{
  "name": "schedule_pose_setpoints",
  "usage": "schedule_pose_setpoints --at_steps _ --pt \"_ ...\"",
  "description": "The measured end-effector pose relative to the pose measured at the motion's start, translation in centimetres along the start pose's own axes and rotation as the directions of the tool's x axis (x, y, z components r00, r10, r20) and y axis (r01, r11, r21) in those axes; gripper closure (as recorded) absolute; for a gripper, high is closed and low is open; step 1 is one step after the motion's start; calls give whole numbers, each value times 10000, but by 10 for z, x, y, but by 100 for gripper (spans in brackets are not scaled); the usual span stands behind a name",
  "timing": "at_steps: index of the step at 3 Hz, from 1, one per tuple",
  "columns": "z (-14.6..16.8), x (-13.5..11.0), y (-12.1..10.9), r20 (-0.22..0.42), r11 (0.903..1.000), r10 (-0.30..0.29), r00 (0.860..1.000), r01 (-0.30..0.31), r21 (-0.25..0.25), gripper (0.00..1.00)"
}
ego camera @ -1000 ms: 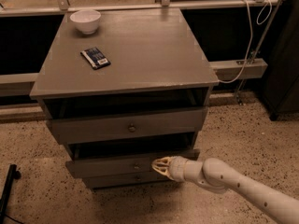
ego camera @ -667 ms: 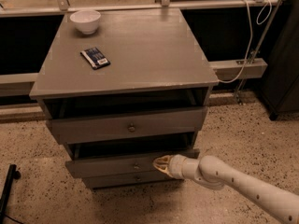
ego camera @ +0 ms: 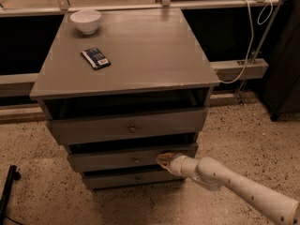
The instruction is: Close middle drawer
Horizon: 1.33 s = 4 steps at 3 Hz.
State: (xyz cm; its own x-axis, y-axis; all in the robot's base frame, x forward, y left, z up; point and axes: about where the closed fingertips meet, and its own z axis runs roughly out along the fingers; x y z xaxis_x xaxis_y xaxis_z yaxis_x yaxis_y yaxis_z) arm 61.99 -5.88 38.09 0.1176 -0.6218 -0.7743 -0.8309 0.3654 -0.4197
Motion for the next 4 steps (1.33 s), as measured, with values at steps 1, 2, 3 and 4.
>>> schedule_pose_setpoints --at_steps 1,2,3,4 --pt "4 -1 -10 63 9997 -188 9998 187 177 100" --pt "-3 2 -20 -32 9994 -294 9996 295 163 100" --pt "-12 8 -25 -128 9995 -200 9997 202 223 100" --pt "-51 52 -42 246 9976 -10 9997 -7 694 96"
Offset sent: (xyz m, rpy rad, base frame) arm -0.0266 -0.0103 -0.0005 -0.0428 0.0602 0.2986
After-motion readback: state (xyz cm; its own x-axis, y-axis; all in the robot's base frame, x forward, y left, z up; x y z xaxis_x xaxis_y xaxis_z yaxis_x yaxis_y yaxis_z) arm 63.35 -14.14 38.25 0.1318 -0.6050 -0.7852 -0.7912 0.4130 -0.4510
